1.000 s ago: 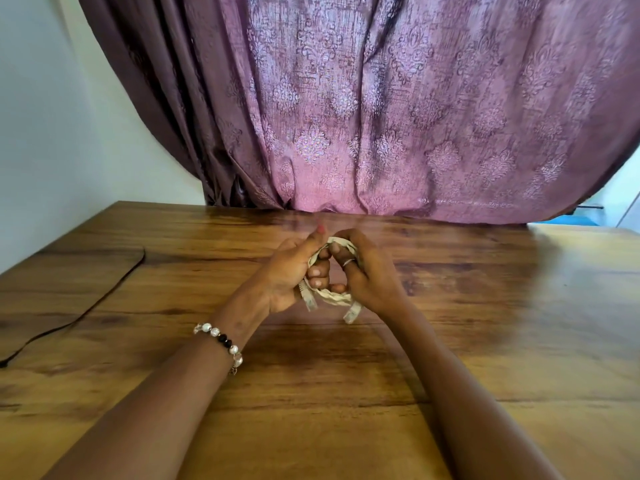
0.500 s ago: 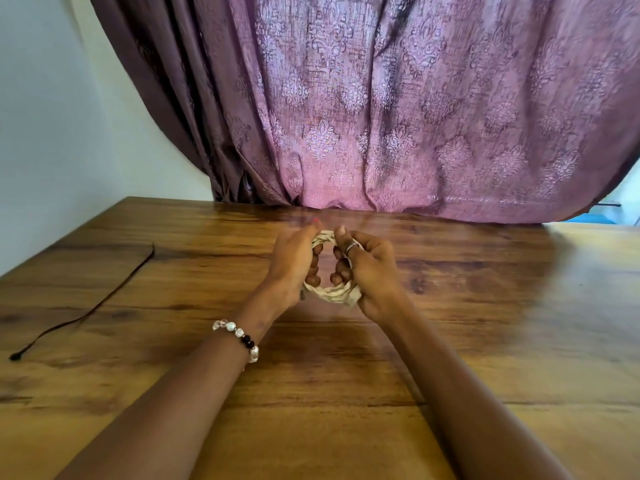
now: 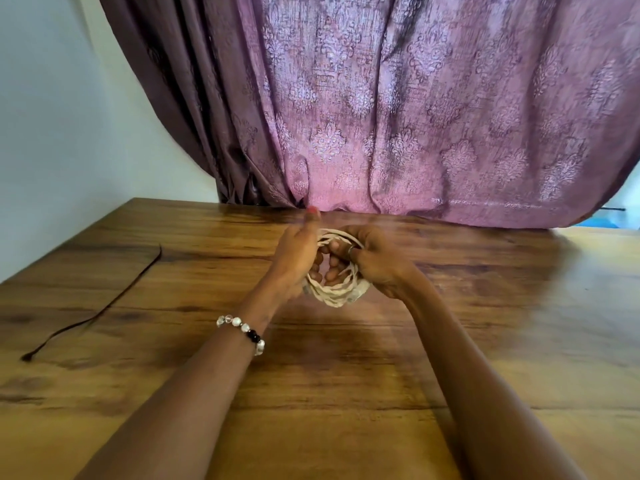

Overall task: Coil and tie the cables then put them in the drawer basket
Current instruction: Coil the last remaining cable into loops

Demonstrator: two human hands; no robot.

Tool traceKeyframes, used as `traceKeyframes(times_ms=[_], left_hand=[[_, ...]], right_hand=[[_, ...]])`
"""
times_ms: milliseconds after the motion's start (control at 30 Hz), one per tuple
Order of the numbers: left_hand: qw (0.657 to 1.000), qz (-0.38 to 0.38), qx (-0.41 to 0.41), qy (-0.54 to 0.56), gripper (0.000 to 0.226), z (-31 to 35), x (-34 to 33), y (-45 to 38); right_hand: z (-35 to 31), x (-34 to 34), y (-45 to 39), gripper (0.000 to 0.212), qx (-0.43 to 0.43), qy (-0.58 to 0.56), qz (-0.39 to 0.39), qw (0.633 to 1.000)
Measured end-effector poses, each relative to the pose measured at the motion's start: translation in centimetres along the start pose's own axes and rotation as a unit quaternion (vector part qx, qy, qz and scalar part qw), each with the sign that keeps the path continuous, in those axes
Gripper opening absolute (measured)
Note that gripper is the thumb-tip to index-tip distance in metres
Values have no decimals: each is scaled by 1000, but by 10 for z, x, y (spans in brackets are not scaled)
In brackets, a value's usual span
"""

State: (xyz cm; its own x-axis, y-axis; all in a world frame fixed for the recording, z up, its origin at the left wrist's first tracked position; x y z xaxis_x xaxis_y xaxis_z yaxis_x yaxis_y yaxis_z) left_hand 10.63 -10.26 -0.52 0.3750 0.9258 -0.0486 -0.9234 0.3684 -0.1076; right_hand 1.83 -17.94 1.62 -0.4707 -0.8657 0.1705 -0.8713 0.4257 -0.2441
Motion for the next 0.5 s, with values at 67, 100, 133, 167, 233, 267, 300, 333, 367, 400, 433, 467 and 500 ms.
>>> traceKeyframes(times_ms=[67,100,133,167,233,267,300,333,367,400,433,467,500], left_hand=[[998,53,-15,-4,97,-3,12,-15],[997,76,-32,-8,91,-2,19,-21],[994,98,-41,-14,75,3,26,-22],[992,119,-44,-17,55,9,34,-20],[987,148,-53,-42,33,17,46,-18],[982,160,-68,-68,30,19,50,-20],[978,170,-90,-85,29,21,54,-21],[973,177,-109,-99,28,22,56,-23],[968,183,-129,-110,27,25,57,-23],[963,187,-145,-126,27,26,57,-24],[958,192,-159,-145,26,28,56,-24],[953,196,-167,-158,26,29,56,-23],[951,199,-176,-158,26,31,55,-22]], right_hand=[[-4,-9,-6,21,0,-17,0,1000],[-5,-15,-10,25,-3,-37,2,999],[-5,-20,-14,25,-16,-63,7,998],[-4,-25,-18,24,-42,-94,12,995],[0,-34,-23,21,-119,-169,26,978],[1,-39,-26,18,-147,-199,31,968],[2,-43,-28,12,-161,-211,37,963],[3,-45,-31,11,-162,-206,43,964],[4,-48,-34,16,-160,-199,46,966],[5,-50,-35,24,-162,-195,47,966],[7,-53,-36,32,-169,-195,52,965],[8,-54,-37,39,-175,-196,60,963],[9,-54,-38,44,-171,-192,74,964]])
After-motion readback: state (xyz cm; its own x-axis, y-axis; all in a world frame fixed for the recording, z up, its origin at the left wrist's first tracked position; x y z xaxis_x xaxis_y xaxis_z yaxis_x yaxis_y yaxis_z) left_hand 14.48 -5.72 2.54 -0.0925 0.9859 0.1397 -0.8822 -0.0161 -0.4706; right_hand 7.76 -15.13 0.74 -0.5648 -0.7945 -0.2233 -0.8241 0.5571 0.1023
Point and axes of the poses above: each hand's wrist, its own y-axis away from the middle knuckle, its own x-axis out of the back of the hand, z = x × y, the point moved 6 cm from there along -y, towards the middle knuckle, and after that the axes turned 10 degrees about z, right-handed, at the moved point
